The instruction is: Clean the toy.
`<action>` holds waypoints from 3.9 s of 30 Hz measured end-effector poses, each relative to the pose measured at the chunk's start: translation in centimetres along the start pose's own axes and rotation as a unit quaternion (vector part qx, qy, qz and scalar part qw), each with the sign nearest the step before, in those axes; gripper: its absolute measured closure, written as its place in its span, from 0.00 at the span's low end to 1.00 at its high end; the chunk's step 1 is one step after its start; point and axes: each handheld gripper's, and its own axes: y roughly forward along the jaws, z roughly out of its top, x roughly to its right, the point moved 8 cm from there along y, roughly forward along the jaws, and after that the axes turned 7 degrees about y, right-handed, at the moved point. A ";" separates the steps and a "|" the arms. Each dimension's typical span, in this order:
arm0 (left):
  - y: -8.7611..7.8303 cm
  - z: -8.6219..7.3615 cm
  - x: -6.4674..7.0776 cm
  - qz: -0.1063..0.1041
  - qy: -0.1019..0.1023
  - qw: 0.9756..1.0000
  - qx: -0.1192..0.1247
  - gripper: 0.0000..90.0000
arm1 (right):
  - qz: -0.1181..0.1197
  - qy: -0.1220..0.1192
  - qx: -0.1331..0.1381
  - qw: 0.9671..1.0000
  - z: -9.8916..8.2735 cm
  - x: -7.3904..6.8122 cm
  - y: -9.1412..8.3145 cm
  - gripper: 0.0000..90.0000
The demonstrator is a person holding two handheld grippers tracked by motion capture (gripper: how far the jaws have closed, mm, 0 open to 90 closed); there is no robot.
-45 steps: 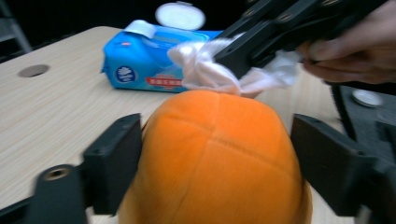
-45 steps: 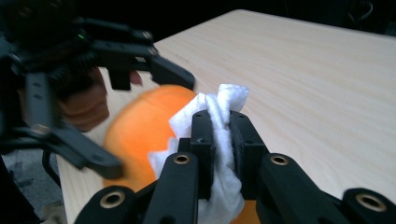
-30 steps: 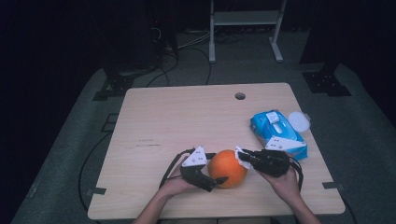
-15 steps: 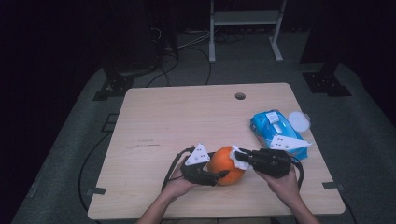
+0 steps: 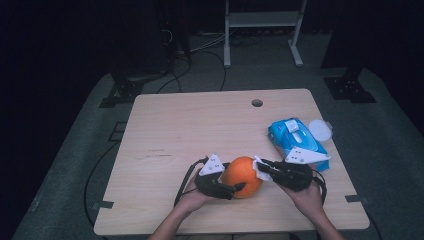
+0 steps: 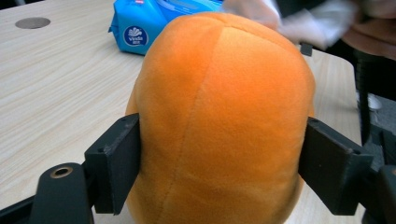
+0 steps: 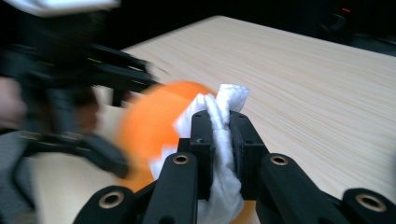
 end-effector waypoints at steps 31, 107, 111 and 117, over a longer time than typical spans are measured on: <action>0.9 0.2 1.3 0.015 0.051 0.999 -0.004 0.22 | -0.002 -0.051 -0.007 0.999 0.5 -0.8 0.1 0.89; 1.6 0.4 2.6 -0.013 0.082 0.996 0.015 0.28 | -0.006 -0.123 -0.045 0.991 0.3 -4.1 0.6 0.89; 1.5 0.4 2.8 -0.023 0.088 0.996 0.012 0.28 | -0.019 -0.125 -0.050 0.991 0.5 -3.8 1.0 0.89; 1.2 0.4 1.7 -0.042 0.041 0.998 0.015 0.20 | -0.023 -0.107 -0.043 0.993 0.5 -2.5 0.0 0.89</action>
